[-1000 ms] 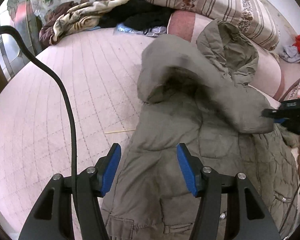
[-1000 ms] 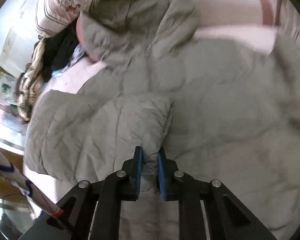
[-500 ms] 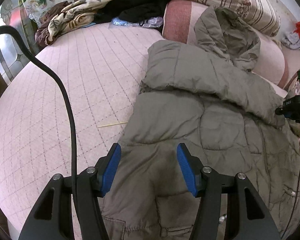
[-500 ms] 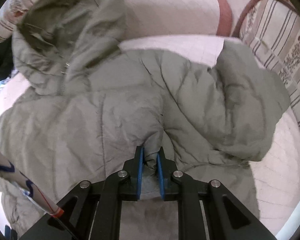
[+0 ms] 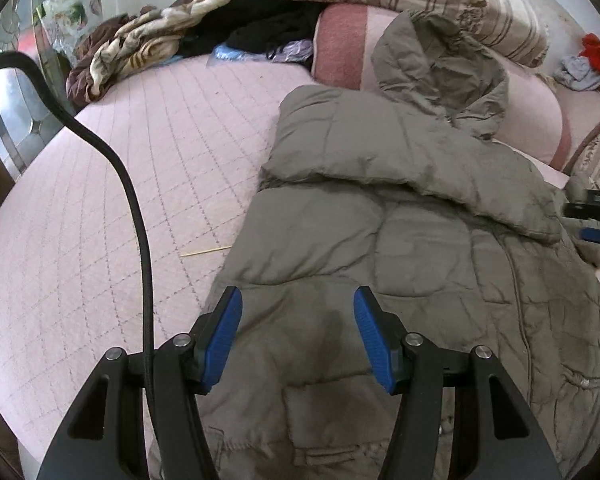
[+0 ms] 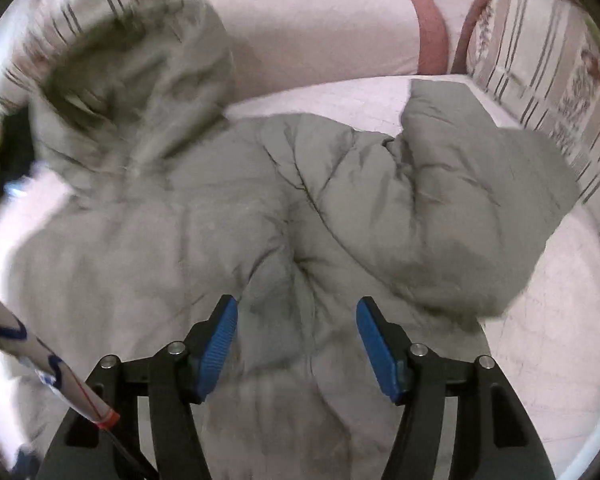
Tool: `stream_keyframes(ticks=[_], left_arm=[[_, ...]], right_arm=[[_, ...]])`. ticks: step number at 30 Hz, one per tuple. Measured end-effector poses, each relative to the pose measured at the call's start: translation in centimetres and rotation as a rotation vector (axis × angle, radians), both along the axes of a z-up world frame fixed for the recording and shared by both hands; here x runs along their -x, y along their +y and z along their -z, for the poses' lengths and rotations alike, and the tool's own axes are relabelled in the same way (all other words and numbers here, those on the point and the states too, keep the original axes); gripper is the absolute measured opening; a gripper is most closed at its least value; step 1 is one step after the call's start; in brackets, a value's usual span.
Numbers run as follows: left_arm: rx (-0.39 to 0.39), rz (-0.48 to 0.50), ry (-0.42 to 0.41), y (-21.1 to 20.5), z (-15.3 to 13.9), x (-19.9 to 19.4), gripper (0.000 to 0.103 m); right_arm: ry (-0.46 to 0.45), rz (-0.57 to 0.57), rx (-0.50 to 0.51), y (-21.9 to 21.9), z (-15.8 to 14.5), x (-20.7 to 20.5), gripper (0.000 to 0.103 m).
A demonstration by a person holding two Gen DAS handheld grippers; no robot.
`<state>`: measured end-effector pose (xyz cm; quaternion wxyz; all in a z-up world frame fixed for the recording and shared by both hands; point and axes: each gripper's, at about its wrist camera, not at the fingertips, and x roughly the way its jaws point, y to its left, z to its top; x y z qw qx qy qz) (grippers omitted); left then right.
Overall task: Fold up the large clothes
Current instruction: 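Close the right gripper on the other jacket sleeve, then lay the held sleeve over the jacket body and open the right gripper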
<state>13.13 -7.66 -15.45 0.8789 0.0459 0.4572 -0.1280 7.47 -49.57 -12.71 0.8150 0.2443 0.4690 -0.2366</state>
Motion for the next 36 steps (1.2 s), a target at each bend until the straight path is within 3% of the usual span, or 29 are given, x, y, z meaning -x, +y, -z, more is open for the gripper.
stream_keyframes(ticks=[4, 5, 7, 11, 14, 21, 31, 32, 34, 35, 36], left_arm=[[-0.062, 0.054, -0.074, -1.5, -0.1, 1.6, 0.057], [-0.058, 0.07, -0.071, -1.7, -0.1, 1.8, 0.057], [-0.05, 0.098, -0.048, -2.3, 0.3, 2.1, 0.059], [-0.074, 0.107, -0.046, -3.2, 0.9, 2.4, 0.059], [-0.109, 0.105, -0.055, -3.9, 1.4, 2.3, 0.059], [-0.125, 0.107, -0.046, -5.0, 2.6, 1.6, 0.061], [-0.135, 0.092, -0.045, -5.5, 3.7, 0.8, 0.072], [-0.136, 0.091, -0.045, -5.5, 3.7, 0.7, 0.073], [-0.14, 0.09, -0.049, -5.6, 3.8, 0.7, 0.073], [-0.143, 0.09, -0.05, -5.7, 3.8, 0.7, 0.074], [-0.145, 0.091, -0.051, -5.7, 3.8, 0.7, 0.074]], right_arm=[[-0.05, 0.007, 0.018, -2.6, -2.2, 6.7, 0.065], [-0.048, 0.02, 0.022, -3.4, -2.3, 7.5, 0.058], [-0.048, 0.076, 0.006, -6.3, -1.9, 10.7, 0.055], [-0.082, 0.286, -0.096, -13.3, 0.5, 16.9, 0.056], [-0.144, 0.415, -0.234, -17.7, 3.3, 20.3, 0.056], [-0.267, 0.547, -0.402, -23.2, 7.5, 20.2, 0.056], [-0.371, 0.685, -0.405, -29.3, 8.9, 16.8, 0.054], [-0.361, 0.689, -0.396, -29.4, 9.0, 16.8, 0.05], [-0.317, 0.694, -0.366, -30.1, 8.9, 16.1, 0.034], [-0.289, 0.693, -0.348, -30.4, 8.7, 15.9, 0.019], [-0.279, 0.688, -0.347, -31.0, 8.8, 15.6, 0.015]])
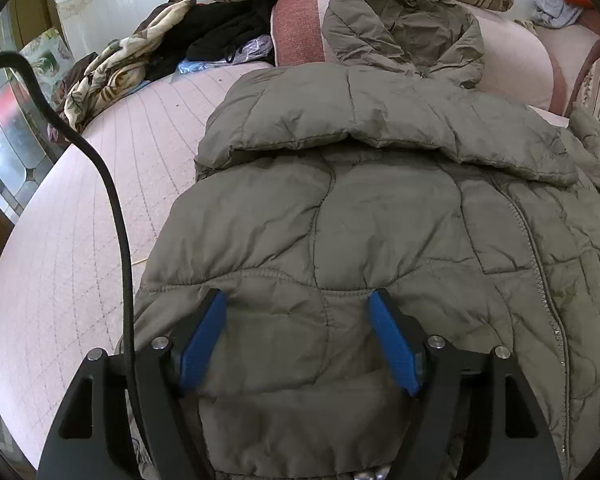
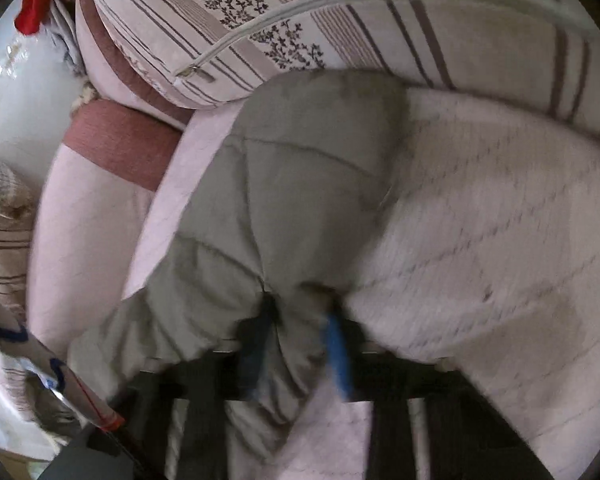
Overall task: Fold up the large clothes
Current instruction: 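Lay the held sleeve over the jacket body and open the right gripper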
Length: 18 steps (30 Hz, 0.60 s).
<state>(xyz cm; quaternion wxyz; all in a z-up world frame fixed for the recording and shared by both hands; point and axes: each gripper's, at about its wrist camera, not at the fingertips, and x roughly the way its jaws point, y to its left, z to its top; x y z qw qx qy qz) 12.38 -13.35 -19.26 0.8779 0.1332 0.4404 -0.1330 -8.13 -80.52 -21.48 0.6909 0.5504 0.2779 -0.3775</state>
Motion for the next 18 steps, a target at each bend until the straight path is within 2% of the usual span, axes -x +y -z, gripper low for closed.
stream_keyframes(ticks=[2, 4, 8, 12, 15, 18], left_arm=[[0.001, 0.0, 0.001, 0.0, 0.0, 0.0, 0.074], [0.002, 0.0, 0.003, 0.0, 0.0, 0.0, 0.074], [0.01, -0.002, 0.012, 0.1, -0.2, 0.1, 0.074], [0.05, 0.004, 0.037, 0.6, -0.9, 0.2, 0.074], [0.107, 0.008, 0.062, 1.3, -1.8, 0.4, 0.073], [0.134, 0.012, 0.034, 2.0, -3.2, 0.8, 0.074]], right_arm=[[0.001, -0.018, 0.0, -0.3, -0.7, -0.1, 0.01], [0.03, -0.048, 0.047, -0.1, -2.5, -0.4, 0.008], [0.045, -0.113, 0.149, 1.4, -7.6, -1.4, 0.008], [0.025, -0.226, 0.301, 5.7, -14.7, -3.2, 0.008], [-0.026, -0.342, 0.395, 10.3, -19.7, -5.2, 0.007], [-0.065, -0.475, 0.47, 16.0, -23.2, -7.5, 0.007]])
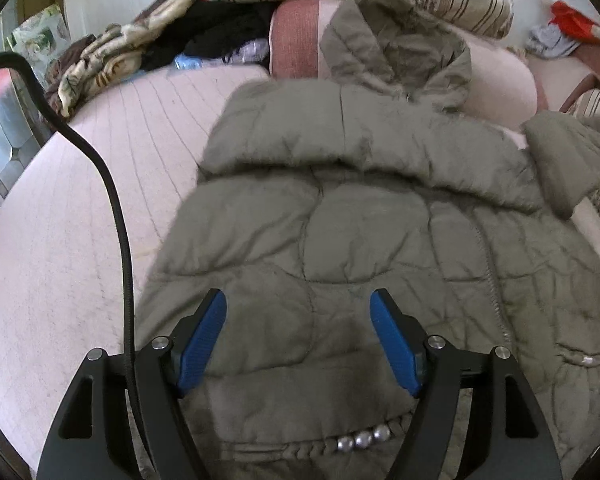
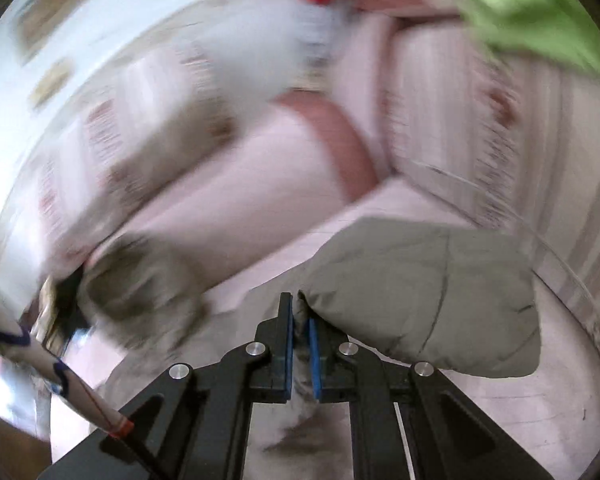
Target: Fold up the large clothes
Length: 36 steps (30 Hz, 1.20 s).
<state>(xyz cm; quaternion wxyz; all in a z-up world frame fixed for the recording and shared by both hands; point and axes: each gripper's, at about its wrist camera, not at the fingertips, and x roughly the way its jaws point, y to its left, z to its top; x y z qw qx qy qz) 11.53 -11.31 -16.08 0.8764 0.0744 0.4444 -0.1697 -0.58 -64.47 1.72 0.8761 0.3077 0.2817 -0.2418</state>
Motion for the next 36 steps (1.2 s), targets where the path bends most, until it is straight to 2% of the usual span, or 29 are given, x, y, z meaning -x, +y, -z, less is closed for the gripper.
stream_keyframes(ticks=[4, 7, 12, 17, 20, 24, 28, 36], left_arm=[[0.019, -0.02, -0.059, 1.6, -2.0, 0.1, 0.074], [0.045, -0.064, -0.063, 3.4, -2.8, -0.8, 0.074], [0.059, -0.158, -0.077, 6.3, -3.6, -2.6, 0.074], [0.085, -0.221, -0.074, 8.2, -4.1, -4.0, 0.074], [0.098, -0.246, -0.067, 9.0, -4.2, -4.5, 0.073], [0.111, -0.247, -0.049, 9.0, -4.0, -4.7, 0.073], [0.108, -0.225, -0.04, 8.3, -3.8, -4.7, 0.073], [0.169, -0.182, 0.018, 7.8, -3.0, -4.9, 0.073]], right_arm=[[0.011, -0.209, 0.067, 8.9, -1.8, -3.3, 0.007], [0.055, -0.35, 0.101, 15.1, -0.7, -6.6, 0.007], [0.186, -0.518, 0.144, 24.1, 5.5, -11.7, 0.008], [0.303, -0.602, 0.15, 28.8, 11.2, -15.0, 0.014], [0.345, -0.618, 0.129, 30.5, 13.7, -15.5, 0.029], [0.347, -0.615, 0.177, 31.0, 13.8, -14.1, 0.057], [0.334, -0.619, 0.22, 30.2, 12.2, -11.4, 0.062], [0.336, -0.559, 0.107, 26.9, 12.9, -5.8, 0.064]])
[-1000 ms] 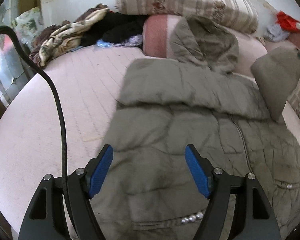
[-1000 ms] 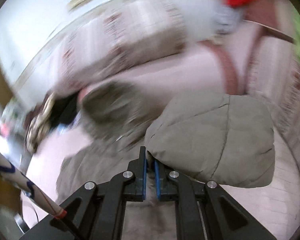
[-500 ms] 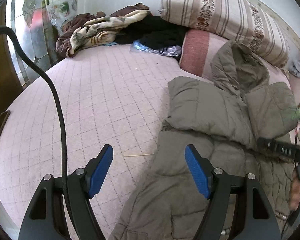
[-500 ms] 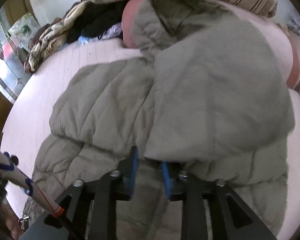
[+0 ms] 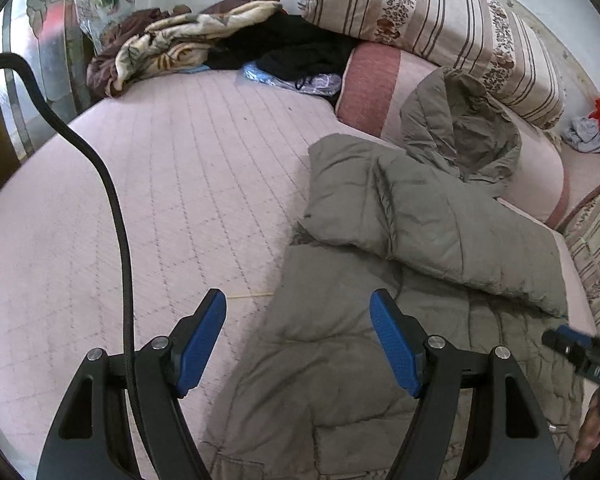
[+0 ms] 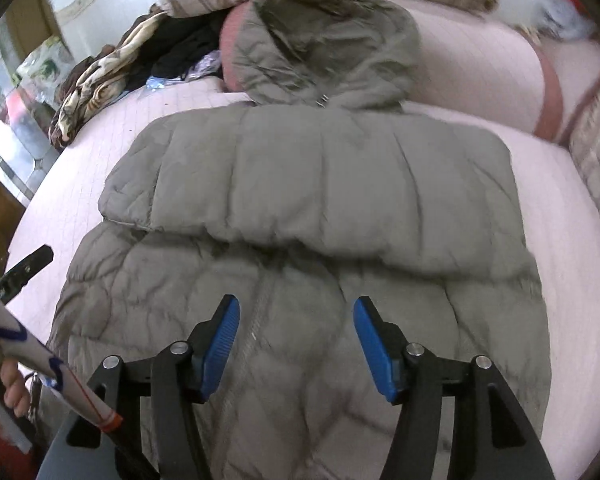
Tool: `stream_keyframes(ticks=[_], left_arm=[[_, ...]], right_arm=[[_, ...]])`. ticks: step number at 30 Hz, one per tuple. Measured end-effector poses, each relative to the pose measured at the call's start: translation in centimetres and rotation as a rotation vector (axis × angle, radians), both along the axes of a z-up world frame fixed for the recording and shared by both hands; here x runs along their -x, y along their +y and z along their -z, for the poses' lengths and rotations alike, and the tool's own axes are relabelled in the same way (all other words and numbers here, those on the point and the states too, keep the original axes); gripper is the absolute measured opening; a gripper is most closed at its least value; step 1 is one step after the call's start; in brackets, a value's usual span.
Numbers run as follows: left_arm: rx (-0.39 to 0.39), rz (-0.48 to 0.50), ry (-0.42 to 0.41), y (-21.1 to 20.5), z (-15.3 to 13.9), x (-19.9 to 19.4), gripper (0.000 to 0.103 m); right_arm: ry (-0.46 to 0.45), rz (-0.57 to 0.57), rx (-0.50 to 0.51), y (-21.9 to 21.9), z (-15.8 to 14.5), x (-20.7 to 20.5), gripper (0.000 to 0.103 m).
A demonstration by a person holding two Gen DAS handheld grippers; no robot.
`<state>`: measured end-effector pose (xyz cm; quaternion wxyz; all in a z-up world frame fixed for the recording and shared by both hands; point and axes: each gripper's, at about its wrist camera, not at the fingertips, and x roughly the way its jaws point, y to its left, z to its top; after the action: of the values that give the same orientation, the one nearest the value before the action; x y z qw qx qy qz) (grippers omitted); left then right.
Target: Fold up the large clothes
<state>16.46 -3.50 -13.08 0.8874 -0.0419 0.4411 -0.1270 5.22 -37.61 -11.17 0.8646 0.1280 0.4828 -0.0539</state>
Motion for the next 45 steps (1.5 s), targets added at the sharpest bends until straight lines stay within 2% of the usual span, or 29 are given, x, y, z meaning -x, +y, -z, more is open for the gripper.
stream_keyframes(ticks=[4, 8, 11, 13, 15, 16, 17, 19, 20, 22, 24, 26, 28, 32, 33, 35, 36, 38, 39, 40, 41, 43, 45], left_arm=[[0.047, 0.047, 0.023, -0.5, 0.0, 0.0, 0.073], [0.054, 0.091, 0.026, -2.1, -1.0, -0.6, 0.073], [0.044, 0.121, 0.03, -4.3, -1.5, -2.5, 0.074], [0.011, 0.128, 0.06, -6.0, -0.9, -4.7, 0.073], [0.019, 0.137, 0.088, -7.3, -0.2, -6.3, 0.073], [0.022, 0.14, 0.104, -8.0, 0.3, -7.1, 0.067], [0.021, 0.14, 0.119, -8.7, 0.7, -7.9, 0.041], [0.007, 0.177, 0.168, -10.4, 1.4, -8.8, 0.014], [-0.042, 0.174, 0.17, -11.2, 1.5, -9.0, 0.01], [-0.115, 0.161, 0.108, -12.1, 0.4, -9.2, 0.006], [-0.108, 0.139, 0.078, -11.6, -0.7, -9.5, 0.005], [-0.094, 0.09, 0.074, -10.3, -1.4, -10.5, 0.0], [-0.17, 0.032, 0.055, -9.6, -1.0, -11.3, 0.0], [-0.216, 0.01, 0.148, -8.6, 2.7, -12.8, 0.0], [-0.212, 0.007, 0.153, -8.3, 3.2, -12.8, 0.0], [-0.153, 0.003, 0.153, -7.5, 2.9, -12.6, 0.002], [-0.1, -0.002, 0.159, -6.8, 2.6, -12.6, 0.006], [-0.011, -0.009, 0.166, -5.8, 2.0, -12.5, 0.036], [0.026, -0.018, 0.161, -5.4, 1.6, -12.4, 0.043], [0.068, -0.024, 0.151, -5.0, 1.2, -12.4, 0.047], [0.104, -0.029, 0.136, -4.9, 0.8, -12.1, 0.047], [0.132, -0.03, 0.103, -5.0, 0.0, -11.7, 0.048], [0.128, -0.02, 0.074, -5.9, -0.3, -11.4, 0.062]], right_arm=[[0.007, 0.031, -0.029, -1.0, 0.5, 2.3, 0.064], [-0.016, 0.054, -0.071, -2.2, 0.3, 4.3, 0.064], [-0.038, 0.082, -0.112, -3.4, 0.2, 5.3, 0.065], [-0.051, 0.098, -0.14, -4.0, 0.2, 5.9, 0.065], [-0.064, 0.11, -0.159, -4.5, 0.1, 6.6, 0.066], [-0.067, 0.114, -0.162, -4.6, 0.1, 6.8, 0.066], [-0.07, 0.119, -0.165, -4.8, 0.1, 7.0, 0.066], [-0.072, 0.127, -0.166, -5.2, 0.1, 7.5, 0.066], [-0.069, 0.135, -0.164, -5.5, 0.2, 7.7, 0.066], [-0.064, 0.145, -0.163, -6.0, 0.3, 7.6, 0.066], [-0.066, 0.158, -0.159, -6.7, 0.1, 7.3, 0.066], [-0.077, 0.161, -0.152, -7.1, -0.3, 6.8, 0.066], [-0.094, 0.164, -0.134, -7.6, -0.9, 5.7, 0.067], [-0.093, 0.195, -0.095, -8.7, -0.5, 1.8, 0.069], [-0.082, 0.211, -0.099, -9.0, 0.0, 0.5, 0.069], [-0.065, 0.238, -0.126, -9.7, 1.2, -1.5, 0.069], [-0.052, 0.243, -0.139, -9.9, 1.8, -2.2, 0.069], [-0.024, 0.259, -0.163, -10.2, 3.0, -3.6, 0.071], [-0.009, 0.26, -0.161, -10.1, 3.7, -4.3, 0.071], [0.011, 0.253, -0.157, -10.0, 4.3, -5.0, 0.071], [0.019, 0.247, -0.158, -9.8, 4.5, -5.4, 0.072], [0.034, 0.238, -0.15, -9.2, 4.9, -6.4, 0.072], [0.035, 0.209, -0.149, -8.2, 4.8, -7.1, 0.073]])
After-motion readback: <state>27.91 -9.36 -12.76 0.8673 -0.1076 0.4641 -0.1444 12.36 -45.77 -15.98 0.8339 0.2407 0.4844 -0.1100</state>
